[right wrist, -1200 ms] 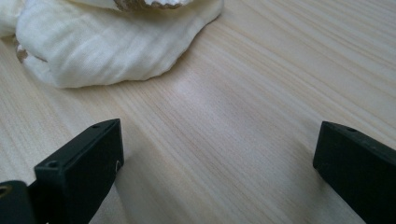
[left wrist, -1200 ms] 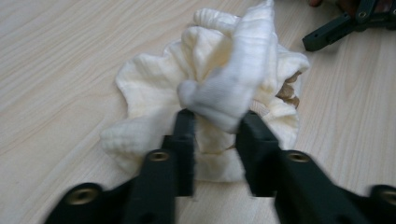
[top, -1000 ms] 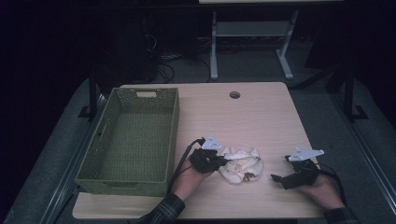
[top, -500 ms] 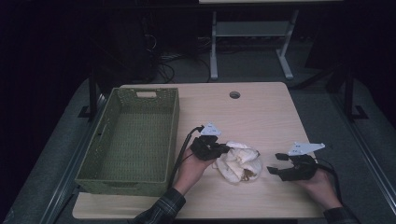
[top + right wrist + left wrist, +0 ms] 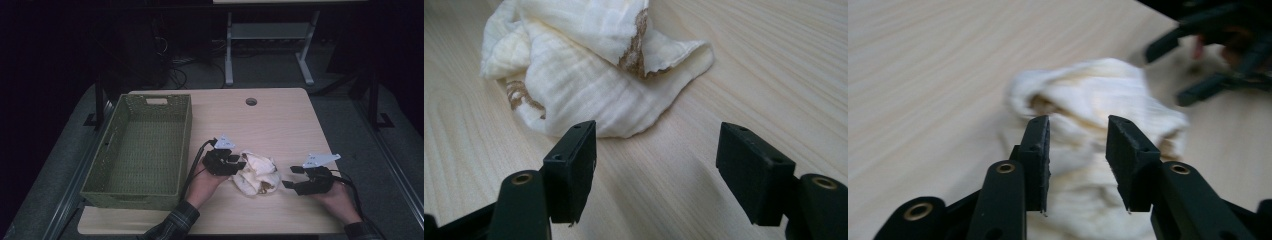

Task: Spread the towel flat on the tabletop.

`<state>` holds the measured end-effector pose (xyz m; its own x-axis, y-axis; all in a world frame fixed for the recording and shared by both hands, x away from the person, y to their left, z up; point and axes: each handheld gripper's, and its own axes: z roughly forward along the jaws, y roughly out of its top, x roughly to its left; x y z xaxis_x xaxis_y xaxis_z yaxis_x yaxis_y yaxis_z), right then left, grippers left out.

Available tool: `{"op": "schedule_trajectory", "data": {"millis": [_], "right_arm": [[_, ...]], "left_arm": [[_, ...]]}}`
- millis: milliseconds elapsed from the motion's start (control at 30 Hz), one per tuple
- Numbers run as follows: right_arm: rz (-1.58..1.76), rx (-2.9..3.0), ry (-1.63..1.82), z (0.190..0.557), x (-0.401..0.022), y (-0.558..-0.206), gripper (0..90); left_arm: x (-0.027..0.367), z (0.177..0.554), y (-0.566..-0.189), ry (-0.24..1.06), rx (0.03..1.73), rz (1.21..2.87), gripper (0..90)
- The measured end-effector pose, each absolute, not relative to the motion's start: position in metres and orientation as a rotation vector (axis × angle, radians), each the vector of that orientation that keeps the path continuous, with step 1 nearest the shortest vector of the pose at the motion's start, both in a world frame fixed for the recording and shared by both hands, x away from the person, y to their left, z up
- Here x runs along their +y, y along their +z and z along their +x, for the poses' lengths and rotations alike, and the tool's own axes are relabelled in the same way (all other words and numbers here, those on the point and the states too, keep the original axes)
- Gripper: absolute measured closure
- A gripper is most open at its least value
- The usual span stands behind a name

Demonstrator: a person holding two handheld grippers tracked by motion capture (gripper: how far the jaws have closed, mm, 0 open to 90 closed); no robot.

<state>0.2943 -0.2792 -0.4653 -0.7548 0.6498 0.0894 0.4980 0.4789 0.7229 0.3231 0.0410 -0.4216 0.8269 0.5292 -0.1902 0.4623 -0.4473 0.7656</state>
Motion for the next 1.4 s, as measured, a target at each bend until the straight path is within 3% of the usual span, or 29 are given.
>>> {"op": "schedule_trajectory", "data": {"millis": [233,400,500,933,1400], "right_arm": [[0.975,2.527,1.142,0.294,-0.278,-0.464,32.2],[0.981,2.519,1.155,0.294,-0.278,-0.462,33.3],[0.971,2.505,1.152,0.297,-0.278,-0.459,35.8],[1.027,2.472,1.207,0.35,-0.277,-0.457,63.0],[1.049,2.482,1.236,0.377,-0.268,-0.472,65.0]], "left_arm": [[0.021,0.319,-0.437,0.112,0.66,2.192,56.3],[0.022,0.325,-0.44,0.125,0.677,2.197,82.2],[0.029,0.326,-0.433,0.143,0.709,2.151,87.7],[0.048,0.332,-0.427,0.201,0.783,2.091,88.4],[0.047,0.333,-0.432,0.169,0.786,2.1,88.4]]}}
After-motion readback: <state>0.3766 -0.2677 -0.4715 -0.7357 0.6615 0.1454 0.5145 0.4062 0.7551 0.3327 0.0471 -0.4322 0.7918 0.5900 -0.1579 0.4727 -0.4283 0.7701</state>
